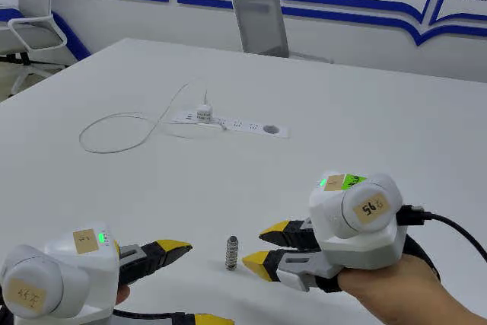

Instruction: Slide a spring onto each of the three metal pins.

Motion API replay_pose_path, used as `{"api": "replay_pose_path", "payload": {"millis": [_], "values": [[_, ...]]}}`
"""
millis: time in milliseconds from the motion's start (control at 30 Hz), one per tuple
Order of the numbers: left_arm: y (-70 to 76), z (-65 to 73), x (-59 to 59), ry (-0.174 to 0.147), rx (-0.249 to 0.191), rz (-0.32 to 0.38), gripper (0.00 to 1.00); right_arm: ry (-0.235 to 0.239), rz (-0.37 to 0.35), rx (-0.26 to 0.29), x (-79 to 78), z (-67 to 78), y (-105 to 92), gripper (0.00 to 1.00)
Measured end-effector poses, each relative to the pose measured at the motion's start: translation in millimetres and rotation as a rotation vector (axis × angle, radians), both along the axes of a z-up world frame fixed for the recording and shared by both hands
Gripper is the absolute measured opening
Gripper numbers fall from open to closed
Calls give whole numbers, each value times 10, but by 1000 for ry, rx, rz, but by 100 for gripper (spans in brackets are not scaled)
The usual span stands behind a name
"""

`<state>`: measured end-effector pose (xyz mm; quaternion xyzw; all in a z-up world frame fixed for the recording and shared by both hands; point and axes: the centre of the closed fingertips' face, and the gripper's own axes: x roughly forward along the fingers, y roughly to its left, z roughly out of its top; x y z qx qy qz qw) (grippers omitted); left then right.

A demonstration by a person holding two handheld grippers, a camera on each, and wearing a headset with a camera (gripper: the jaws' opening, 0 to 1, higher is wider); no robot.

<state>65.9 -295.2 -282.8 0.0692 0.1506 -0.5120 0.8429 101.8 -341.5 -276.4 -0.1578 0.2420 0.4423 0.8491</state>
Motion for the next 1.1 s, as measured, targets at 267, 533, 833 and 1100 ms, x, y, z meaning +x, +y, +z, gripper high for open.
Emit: {"api": "replay_pose_path", "payload": {"millis": [267,533,833,1100], "values": [[-8,1,1,0,-2,2,70,-15,-19,25,-85,103,-148,29],[-14,4,3,-1,-3,2,71,-23,-48,50,-154,175,-313,30],[-5,21,3,-4,-3,2,71,-46,-69,58,-207,267,-548,33],[-7,46,-5,-9,-2,0,72,-57,-105,52,-240,267,-774,34]]}}
